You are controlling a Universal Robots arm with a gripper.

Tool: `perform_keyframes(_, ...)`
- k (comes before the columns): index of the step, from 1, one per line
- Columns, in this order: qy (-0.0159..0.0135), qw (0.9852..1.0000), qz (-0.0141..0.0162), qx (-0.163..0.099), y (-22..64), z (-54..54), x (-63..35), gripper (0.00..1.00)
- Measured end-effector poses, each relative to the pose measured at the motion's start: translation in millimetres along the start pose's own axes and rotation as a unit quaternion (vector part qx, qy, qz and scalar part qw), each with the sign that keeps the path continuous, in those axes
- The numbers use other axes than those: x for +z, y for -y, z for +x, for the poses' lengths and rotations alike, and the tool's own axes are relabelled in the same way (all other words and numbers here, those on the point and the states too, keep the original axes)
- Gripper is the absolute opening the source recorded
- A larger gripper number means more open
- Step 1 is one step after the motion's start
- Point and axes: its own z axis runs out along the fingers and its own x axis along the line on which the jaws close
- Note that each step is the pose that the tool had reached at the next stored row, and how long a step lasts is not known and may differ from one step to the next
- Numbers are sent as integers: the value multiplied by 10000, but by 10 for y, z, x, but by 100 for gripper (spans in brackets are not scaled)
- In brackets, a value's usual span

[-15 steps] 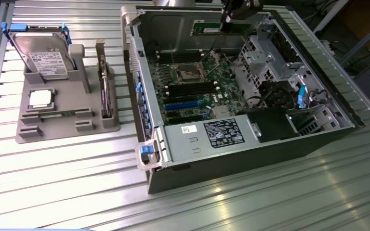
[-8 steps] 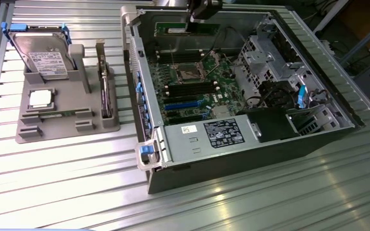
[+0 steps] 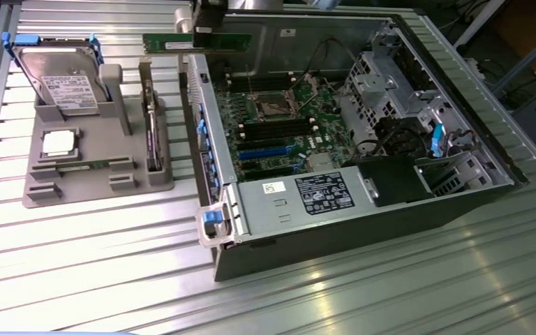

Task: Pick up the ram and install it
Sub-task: 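Pick up the ram and move it above insertion slot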

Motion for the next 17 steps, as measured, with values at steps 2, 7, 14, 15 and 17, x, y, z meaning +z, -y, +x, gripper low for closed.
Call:
perform_keyframes(2, 0, 10000, 11, 0, -197, 4, 7, 14)
perform_keyframes(7, 1, 10000, 45, 0, -684, 15, 23, 14)
perform_keyframes(14, 2, 10000, 87, 0, -1110, 25, 38, 14)
perform_keyframes(15, 2, 10000, 87, 0, -1118, 25, 38, 14)
perform_keyframes(17, 3, 9999, 117, 0, -1274, 29, 43, 14)
